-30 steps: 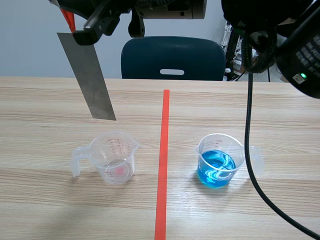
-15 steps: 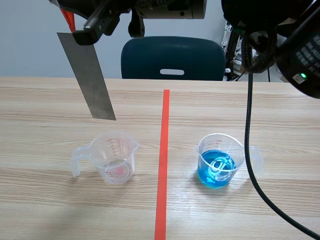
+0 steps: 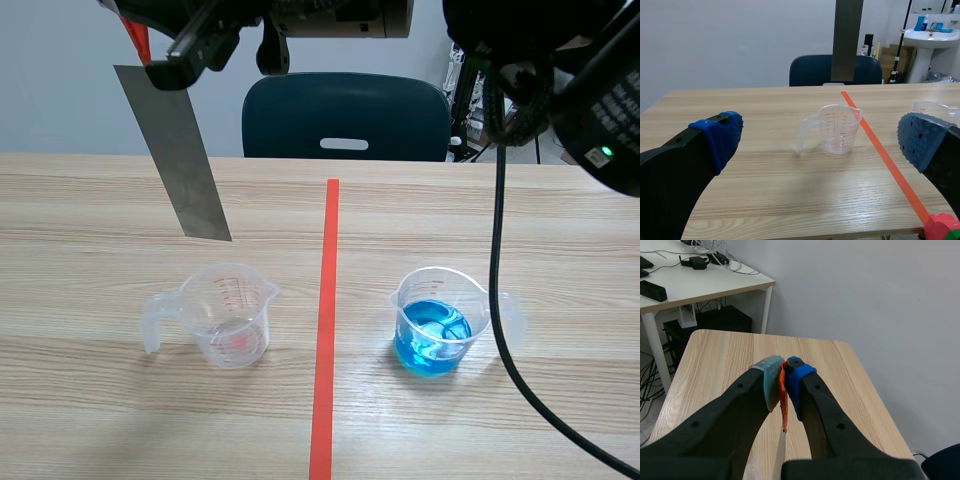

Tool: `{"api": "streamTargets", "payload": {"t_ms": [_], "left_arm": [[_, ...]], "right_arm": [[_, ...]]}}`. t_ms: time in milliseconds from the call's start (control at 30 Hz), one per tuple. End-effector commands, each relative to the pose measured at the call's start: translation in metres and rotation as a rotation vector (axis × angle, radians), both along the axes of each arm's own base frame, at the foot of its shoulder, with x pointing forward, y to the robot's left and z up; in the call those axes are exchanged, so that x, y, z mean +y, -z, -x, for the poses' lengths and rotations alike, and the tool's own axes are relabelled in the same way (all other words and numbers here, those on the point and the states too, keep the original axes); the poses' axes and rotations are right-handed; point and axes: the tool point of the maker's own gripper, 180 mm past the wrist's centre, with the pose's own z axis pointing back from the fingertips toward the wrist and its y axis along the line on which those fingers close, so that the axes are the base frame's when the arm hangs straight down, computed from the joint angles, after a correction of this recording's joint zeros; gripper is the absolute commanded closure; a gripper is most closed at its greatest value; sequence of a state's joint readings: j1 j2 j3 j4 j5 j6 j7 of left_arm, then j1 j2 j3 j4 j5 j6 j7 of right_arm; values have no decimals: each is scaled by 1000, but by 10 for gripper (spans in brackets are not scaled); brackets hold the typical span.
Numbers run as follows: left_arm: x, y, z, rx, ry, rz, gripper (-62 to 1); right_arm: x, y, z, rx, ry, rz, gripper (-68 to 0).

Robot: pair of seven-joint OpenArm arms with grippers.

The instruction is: Do the redox reaction experiment. lift the metal plate out of the left beaker

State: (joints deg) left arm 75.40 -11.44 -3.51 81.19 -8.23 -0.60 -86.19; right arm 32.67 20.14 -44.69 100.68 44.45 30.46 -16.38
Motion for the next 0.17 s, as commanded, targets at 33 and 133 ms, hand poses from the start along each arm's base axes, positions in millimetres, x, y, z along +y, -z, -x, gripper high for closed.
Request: {"api": "streamTargets", "payload": {"t_ms": [33,133], "left_arm": [[0,-11,0,-56,-1,7,-623],[0,-11,0,-57,-1,7,-623]], "right_arm": [[1,-20,4,-33,-15,-50,-2],[1,-20,4,-33,-15,-50,-2]]}}
